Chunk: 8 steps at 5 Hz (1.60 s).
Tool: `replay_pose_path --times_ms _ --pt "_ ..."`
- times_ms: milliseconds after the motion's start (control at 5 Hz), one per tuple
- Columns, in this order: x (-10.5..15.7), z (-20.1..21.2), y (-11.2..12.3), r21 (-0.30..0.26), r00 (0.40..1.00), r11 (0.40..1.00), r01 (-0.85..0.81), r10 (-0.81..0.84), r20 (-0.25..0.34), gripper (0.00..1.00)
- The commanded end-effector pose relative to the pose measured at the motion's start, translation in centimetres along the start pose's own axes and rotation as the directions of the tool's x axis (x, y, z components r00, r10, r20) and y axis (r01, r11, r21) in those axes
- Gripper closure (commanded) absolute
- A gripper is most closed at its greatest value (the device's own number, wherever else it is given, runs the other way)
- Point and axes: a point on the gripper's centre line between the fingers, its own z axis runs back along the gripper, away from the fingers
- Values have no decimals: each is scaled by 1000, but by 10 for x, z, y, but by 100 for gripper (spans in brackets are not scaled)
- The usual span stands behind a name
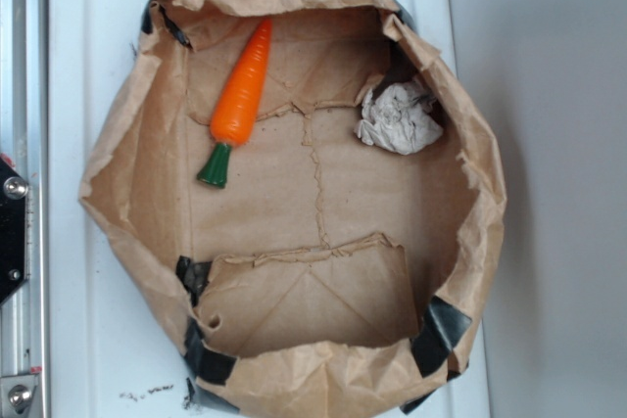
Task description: Grab the carrot.
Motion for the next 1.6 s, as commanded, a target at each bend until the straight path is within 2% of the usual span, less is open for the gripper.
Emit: replay_pose_path --times_ms 0,200,400,600,800,1000,1200,1400 --pt "0 0 0 0 1000 1000 0 0 0 0" --pt "46 -13 -11 -14 990 990 -140 140 14 0" --pt "86 -27 -6 -39 960 960 -277 278 28 0" --pt "109 -45 13 -126 888 888 -441 452 79 0" --pt "125 -71 32 -154 802 795 -586 597 33 0" --pt "137 -100 64 -68 697 697 -714 717 15 0" --pt "129 -114 77 -10 650 650 -760 760 -7 0" --pt "129 -114 77 -10 650 650 -760 760 -7 0"
